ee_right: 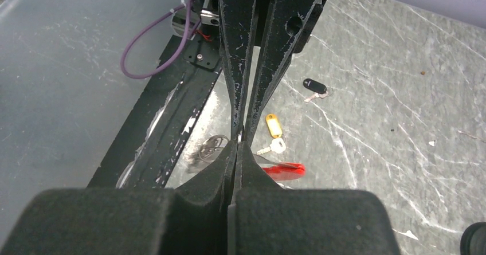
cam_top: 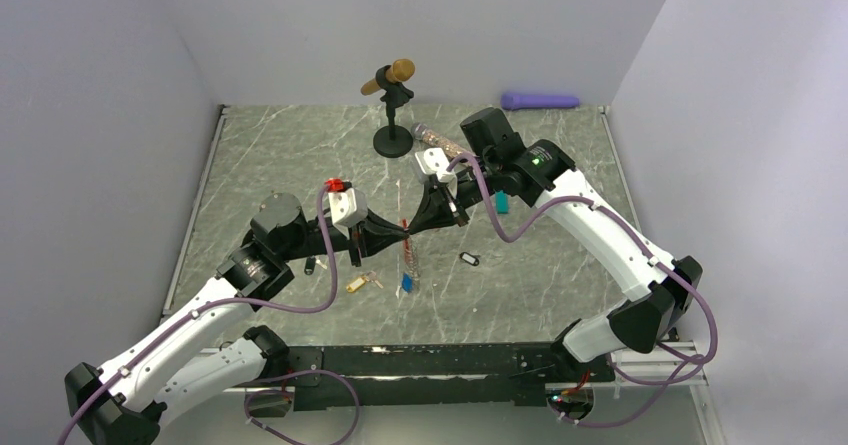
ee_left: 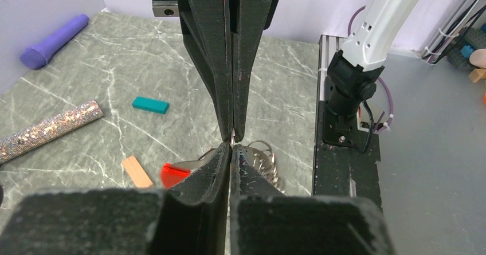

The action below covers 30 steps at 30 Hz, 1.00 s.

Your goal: Put the keys on the keyring

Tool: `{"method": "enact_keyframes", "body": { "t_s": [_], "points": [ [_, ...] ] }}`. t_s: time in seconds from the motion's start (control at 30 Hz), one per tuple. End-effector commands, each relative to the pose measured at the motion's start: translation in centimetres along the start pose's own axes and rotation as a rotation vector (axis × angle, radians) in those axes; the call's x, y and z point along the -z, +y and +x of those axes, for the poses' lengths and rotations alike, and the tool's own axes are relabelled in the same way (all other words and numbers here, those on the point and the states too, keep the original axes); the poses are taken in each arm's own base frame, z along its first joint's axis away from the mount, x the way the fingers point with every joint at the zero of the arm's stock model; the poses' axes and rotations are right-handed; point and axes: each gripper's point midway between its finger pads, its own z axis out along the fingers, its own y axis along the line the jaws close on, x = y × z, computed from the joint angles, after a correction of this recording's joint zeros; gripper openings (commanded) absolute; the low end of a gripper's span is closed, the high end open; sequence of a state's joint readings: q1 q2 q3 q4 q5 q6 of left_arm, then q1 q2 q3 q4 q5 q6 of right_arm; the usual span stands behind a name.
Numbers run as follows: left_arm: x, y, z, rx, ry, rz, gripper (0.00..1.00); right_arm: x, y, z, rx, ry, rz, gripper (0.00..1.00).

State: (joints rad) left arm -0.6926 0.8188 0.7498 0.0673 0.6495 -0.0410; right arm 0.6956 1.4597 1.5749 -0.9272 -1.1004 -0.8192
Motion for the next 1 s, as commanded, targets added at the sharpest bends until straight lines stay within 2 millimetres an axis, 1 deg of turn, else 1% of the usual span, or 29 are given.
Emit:
{"method": "enact_keyframes", "body": {
  "t_s": [0.0, 0.17, 0.2, 0.27, 0.33, 0.37, 0.47, 0.5, 0.63, 0.77, 0.97],
  "points": [
    [-0.1, 0.0, -1.6, -0.033, -0.046, -0.002, 0.00, 0.1, 0.7, -1.5, 0.045, -0.043, -0.022, 0.00],
    [0.0, 0.2, -1.3, -0.048, -0.043, -0.013, 0.00, 0.1, 0.5, -1.4, 0.026, -0.046, -0.015, 0.00],
    [0.1, 0.2, -1.1, -0.055, -0.041, -0.017, 0.00, 0.1, 0.4, -1.4, 0.018, -0.048, -0.014, 0.05],
    [0.3, 0.3, -0.8, -0.079, -0.029, -0.022, 0.00, 0.3, 0.2, -1.5, 0.007, -0.052, -0.005, 0.30],
    [0.5, 0.4, -0.3, -0.100, -0.007, -0.027, 0.00, 0.8, 0.1, -1.7, 0.005, -0.058, 0.004, 0.45],
    [0.6, 0.4, -0.2, -0.110, 0.002, -0.028, 0.00, 1.2, -0.1, -1.8, 0.005, -0.062, 0.014, 0.48],
    [0.9, 0.3, -0.1, -0.155, 0.015, -0.018, 0.00, 2.0, -0.1, -2.0, 0.016, -0.068, 0.028, 0.50],
    [1.0, 0.1, 0.3, -0.163, 0.033, -0.006, 0.00, 2.2, -0.1, -2.0, 0.021, -0.067, 0.032, 0.51],
    [1.8, -0.3, 1.1, -0.257, 0.073, 0.025, 0.00, 2.8, 0.4, -1.1, 0.048, -0.059, 0.037, 0.57],
    [2.5, -1.2, 1.2, -0.369, 0.086, 0.079, 0.00, 3.3, 0.8, 0.7, 0.076, -0.023, 0.047, 0.64],
    [3.6, -2.3, 1.5, -0.538, 0.096, 0.149, 0.00, 3.3, 1.4, 4.3, 0.078, 0.029, 0.049, 0.71]
  ]
}}
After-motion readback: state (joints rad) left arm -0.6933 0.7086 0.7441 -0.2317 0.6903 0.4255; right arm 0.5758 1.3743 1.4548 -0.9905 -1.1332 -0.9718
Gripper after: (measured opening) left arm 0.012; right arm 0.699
